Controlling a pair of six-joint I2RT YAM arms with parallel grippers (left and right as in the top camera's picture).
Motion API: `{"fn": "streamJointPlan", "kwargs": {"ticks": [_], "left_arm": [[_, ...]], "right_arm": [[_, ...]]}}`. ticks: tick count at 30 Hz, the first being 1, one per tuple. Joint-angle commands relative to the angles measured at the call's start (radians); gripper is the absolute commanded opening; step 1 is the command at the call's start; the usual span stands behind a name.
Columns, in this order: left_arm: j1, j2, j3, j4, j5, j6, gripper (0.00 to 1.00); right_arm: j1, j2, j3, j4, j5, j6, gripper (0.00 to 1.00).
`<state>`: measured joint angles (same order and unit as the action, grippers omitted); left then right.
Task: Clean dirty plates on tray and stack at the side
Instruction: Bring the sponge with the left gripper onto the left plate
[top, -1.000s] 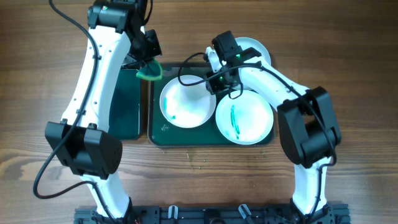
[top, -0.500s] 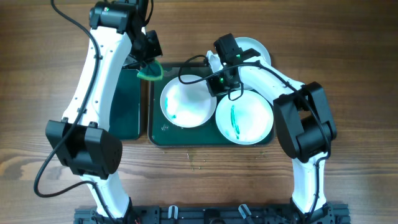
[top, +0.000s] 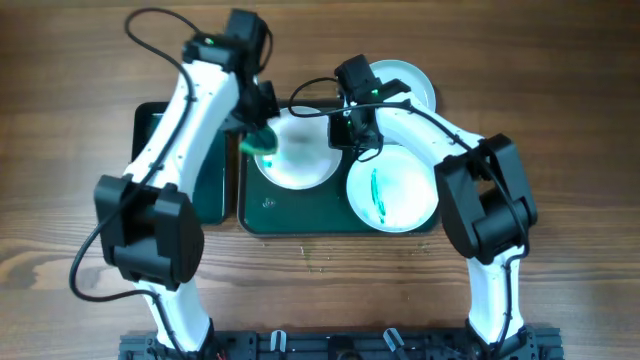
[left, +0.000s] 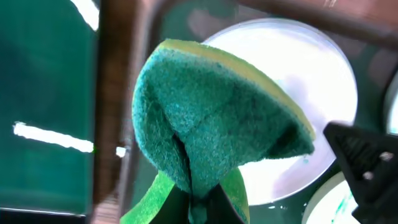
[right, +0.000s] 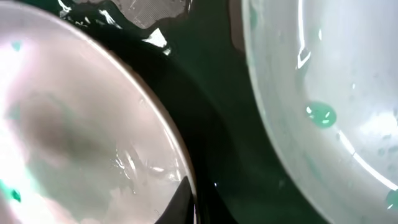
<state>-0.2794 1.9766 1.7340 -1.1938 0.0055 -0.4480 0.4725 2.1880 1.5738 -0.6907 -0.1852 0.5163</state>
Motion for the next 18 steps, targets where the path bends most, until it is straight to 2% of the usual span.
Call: {"fn": "streamJointPlan", "kwargs": {"ticks": [1,9,15,18], "left_arm": [[-0.040,-0.003,-0.100,0.069,0.013,-0.063,0.04],[-0.064,-0.003,-0.266,0.324,-0.012,-0.085,0.04],[-0.064,0.000,-0.350,0.553,-0.032,0.074,0.04],[-0.061,0.000,-0.386,0.593,-0.024,0.102,0.04]], "right_arm": [[0.009,0.032,-0.030,-0.013,0.126,0.097,0.04],[0.009,0.032,-0.032,-0.018,0.126,0.085,0.04],[0.009,0.032,-0.051,-0.001,0.126,0.084,0.04],[0.009,0.032,-0.051,0.002,0.125,0.085,0.04]]}}
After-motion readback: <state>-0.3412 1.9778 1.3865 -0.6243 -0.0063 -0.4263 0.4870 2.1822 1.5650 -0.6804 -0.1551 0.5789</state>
